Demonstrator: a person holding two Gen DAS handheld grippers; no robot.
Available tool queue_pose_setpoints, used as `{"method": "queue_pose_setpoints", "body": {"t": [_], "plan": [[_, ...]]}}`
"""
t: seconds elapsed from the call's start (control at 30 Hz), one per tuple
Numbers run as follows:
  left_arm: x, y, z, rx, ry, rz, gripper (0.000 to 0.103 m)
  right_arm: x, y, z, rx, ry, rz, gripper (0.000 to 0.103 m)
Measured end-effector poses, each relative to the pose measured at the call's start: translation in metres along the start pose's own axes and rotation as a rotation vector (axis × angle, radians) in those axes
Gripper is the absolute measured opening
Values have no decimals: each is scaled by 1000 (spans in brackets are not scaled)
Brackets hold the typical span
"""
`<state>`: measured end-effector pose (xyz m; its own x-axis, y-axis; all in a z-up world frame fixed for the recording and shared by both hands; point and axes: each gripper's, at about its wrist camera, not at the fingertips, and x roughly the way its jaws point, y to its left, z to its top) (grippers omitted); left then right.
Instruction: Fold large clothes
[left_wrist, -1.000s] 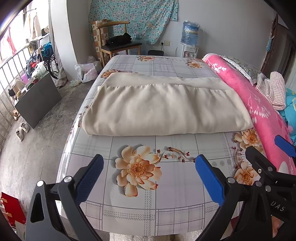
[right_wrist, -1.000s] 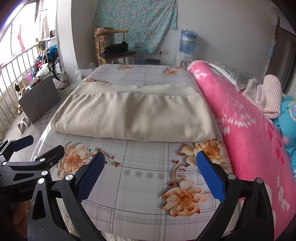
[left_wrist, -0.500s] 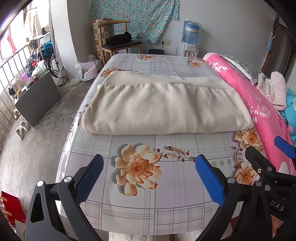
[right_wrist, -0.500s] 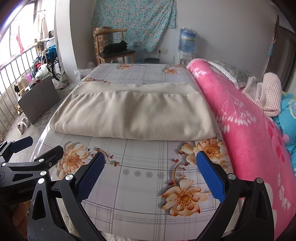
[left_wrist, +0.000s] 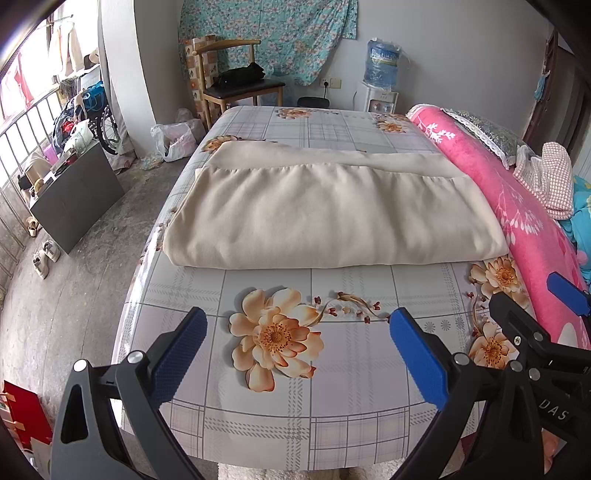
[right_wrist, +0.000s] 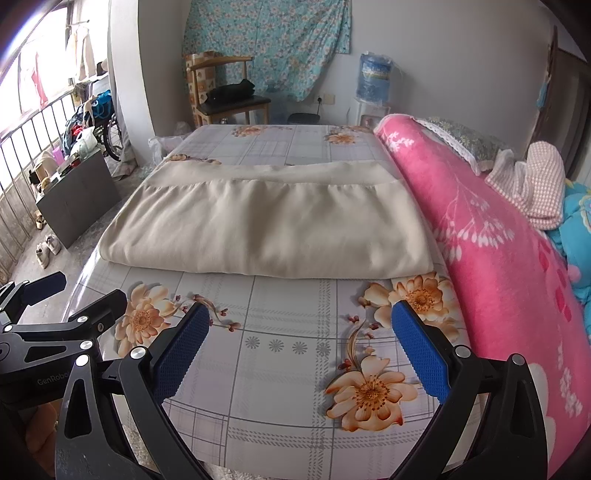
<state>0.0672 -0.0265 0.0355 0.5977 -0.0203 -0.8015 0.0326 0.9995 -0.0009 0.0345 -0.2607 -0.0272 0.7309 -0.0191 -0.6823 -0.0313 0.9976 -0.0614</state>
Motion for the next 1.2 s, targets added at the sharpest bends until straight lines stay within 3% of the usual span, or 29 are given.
{"method": "queue_pose_setpoints", "body": {"t": [1.2], "plan": [[0,1,0,-1,-1,4,97,1,3,3,4,3,3,95]]}}
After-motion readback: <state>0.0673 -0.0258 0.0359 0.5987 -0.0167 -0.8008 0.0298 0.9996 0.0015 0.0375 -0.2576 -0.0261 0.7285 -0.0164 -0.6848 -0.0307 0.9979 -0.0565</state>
